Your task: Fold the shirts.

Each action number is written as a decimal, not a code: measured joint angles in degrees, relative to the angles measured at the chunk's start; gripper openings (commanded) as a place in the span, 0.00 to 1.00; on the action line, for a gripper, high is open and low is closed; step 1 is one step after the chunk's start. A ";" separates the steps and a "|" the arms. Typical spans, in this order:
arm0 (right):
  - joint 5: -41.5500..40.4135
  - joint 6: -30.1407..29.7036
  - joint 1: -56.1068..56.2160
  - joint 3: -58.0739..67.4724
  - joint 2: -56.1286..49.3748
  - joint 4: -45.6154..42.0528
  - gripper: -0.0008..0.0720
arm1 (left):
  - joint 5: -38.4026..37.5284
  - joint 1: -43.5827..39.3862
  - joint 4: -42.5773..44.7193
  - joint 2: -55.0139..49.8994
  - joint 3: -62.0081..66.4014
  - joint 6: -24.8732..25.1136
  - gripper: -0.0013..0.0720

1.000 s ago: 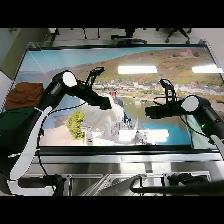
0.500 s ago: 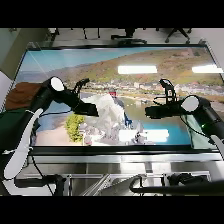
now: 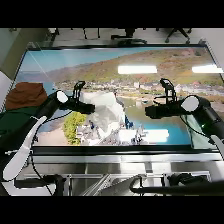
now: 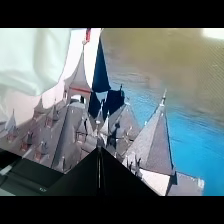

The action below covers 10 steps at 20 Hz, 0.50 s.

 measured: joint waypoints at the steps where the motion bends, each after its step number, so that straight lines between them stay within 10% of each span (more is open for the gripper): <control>1: -0.07 0.00 0.00 -0.02 0.00 0.17 0.04 | -0.81 -0.02 0.02 0.00 1.46 0.57 0.03; 6: -2.08 0.17 0.00 -0.02 -0.24 1.46 0.04 | -5.62 0.04 1.97 0.00 7.08 3.28 0.04; 7: -2.95 0.17 0.00 -0.02 -0.52 2.10 0.05 | -6.67 0.11 2.62 0.02 7.56 3.50 0.38; 8: -4.07 0.20 0.00 -0.02 -0.96 2.58 0.24 | -7.89 0.31 3.04 0.09 8.00 3.78 0.93; 9: -5.18 0.20 0.00 -0.02 -1.62 2.84 0.56 | -9.35 0.63 3.37 0.13 8.41 3.82 0.99; 10: -6.16 0.20 0.00 -0.02 -2.38 3.17 0.64 | -10.73 1.05 3.67 0.13 8.79 3.28 0.99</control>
